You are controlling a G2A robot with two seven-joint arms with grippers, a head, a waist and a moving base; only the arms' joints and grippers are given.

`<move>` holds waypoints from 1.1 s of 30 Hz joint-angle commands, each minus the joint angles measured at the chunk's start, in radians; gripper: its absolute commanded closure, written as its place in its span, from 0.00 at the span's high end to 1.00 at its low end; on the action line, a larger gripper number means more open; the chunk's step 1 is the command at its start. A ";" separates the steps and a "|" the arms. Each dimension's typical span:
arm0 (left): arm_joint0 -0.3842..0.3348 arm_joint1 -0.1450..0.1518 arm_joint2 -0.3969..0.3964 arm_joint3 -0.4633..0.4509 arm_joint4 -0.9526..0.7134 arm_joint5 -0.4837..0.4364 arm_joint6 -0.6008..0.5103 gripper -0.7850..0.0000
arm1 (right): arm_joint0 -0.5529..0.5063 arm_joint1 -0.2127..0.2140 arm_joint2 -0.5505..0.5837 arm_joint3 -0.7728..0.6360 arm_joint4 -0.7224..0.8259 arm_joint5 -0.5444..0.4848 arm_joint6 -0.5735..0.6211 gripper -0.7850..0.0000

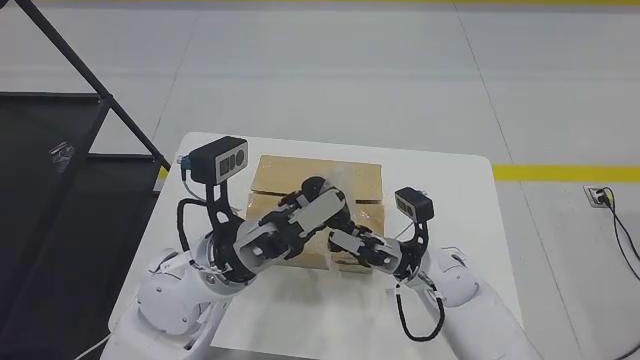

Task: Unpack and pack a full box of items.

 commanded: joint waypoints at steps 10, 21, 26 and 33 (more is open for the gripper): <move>0.019 0.002 -0.020 0.011 -0.004 -0.009 0.001 0.00 | -0.013 -0.019 0.036 -0.021 -0.012 0.000 0.026 0.00; 0.006 -0.001 -0.003 0.019 0.000 0.000 0.001 0.00 | 0.006 -0.022 -0.022 0.013 -0.037 0.000 0.026 0.00; -0.014 -0.005 0.019 0.025 0.002 0.008 -0.003 0.00 | 0.046 -0.030 -0.086 0.063 -0.030 0.000 0.026 0.17; -0.032 -0.009 0.038 0.028 0.016 0.016 0.002 0.00 | 0.068 -0.038 -0.117 0.086 0.020 0.000 0.026 0.30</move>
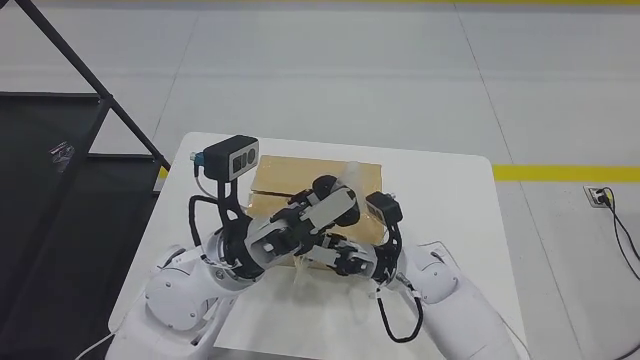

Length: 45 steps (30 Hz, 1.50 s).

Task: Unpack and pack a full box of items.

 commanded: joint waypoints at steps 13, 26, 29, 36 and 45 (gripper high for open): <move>-0.015 -0.005 0.012 0.015 0.012 -0.005 0.010 0.00 | -0.029 0.011 -0.001 -0.036 0.148 0.000 0.000 0.33; -0.006 -0.006 0.003 0.012 0.011 -0.014 0.006 0.00 | -0.024 0.031 -0.047 -0.055 0.286 0.000 0.000 0.47; -0.002 -0.006 0.001 0.008 0.011 -0.014 0.005 0.00 | -0.026 0.038 -0.050 -0.062 0.303 0.000 0.000 0.46; 0.006 -0.005 -0.007 -0.002 0.014 -0.012 0.002 0.00 | -0.037 0.055 -0.058 -0.076 0.312 0.000 0.000 0.45; 0.012 -0.005 -0.013 -0.006 0.015 -0.013 0.002 0.00 | -0.048 0.084 -0.079 -0.093 0.307 0.000 0.000 0.49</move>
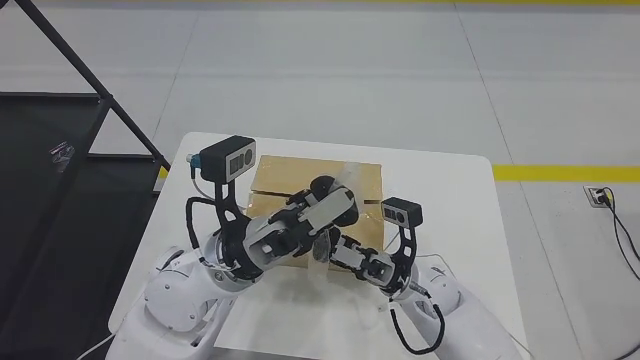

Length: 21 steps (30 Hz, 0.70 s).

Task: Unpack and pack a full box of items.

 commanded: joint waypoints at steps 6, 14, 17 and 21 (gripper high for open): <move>-0.001 -0.001 0.003 0.002 0.000 0.000 0.000 0.00 | -0.003 0.018 -0.001 -0.024 -0.033 0.000 0.000 0.62; -0.003 -0.002 0.000 -0.004 0.005 0.000 0.005 0.00 | -0.004 0.037 -0.016 -0.046 -0.121 0.000 0.000 0.58; -0.004 -0.002 -0.004 -0.005 0.006 0.001 0.009 0.00 | -0.002 0.042 -0.021 -0.048 -0.144 0.000 0.000 0.56; -0.006 -0.002 -0.009 -0.003 -0.001 -0.002 0.009 0.00 | -0.002 0.047 -0.024 -0.050 -0.158 0.000 0.000 0.49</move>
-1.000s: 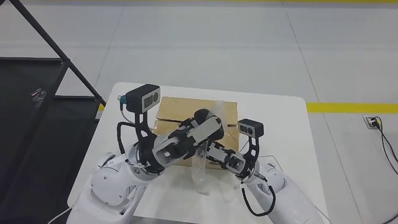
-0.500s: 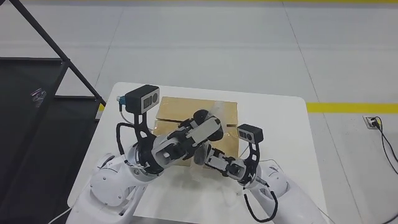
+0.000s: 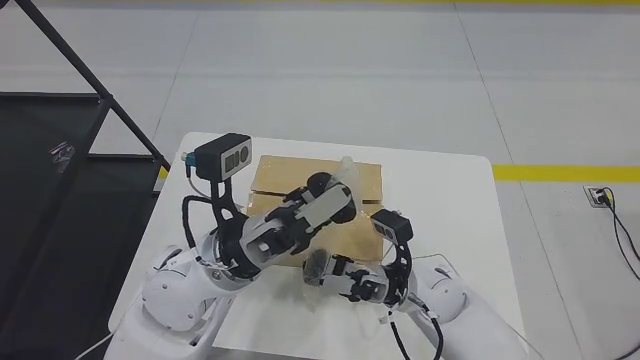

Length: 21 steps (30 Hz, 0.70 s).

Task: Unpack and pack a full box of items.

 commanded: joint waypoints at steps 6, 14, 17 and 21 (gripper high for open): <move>-0.004 0.000 -0.008 0.008 -0.003 -0.004 0.004 0.00 | -0.004 0.004 0.008 -0.001 -0.004 0.000 0.000 0.47; -0.005 0.000 -0.025 0.016 -0.012 -0.012 0.012 0.00 | -0.015 0.006 0.026 -0.008 -0.033 0.000 0.000 0.98; -0.005 0.000 -0.026 0.018 -0.015 -0.015 0.011 0.00 | -0.016 0.006 0.032 -0.011 -0.051 0.000 0.000 1.00; -0.005 0.000 -0.028 0.021 -0.016 -0.016 0.011 0.00 | -0.016 0.005 0.037 -0.013 -0.095 0.000 0.000 0.96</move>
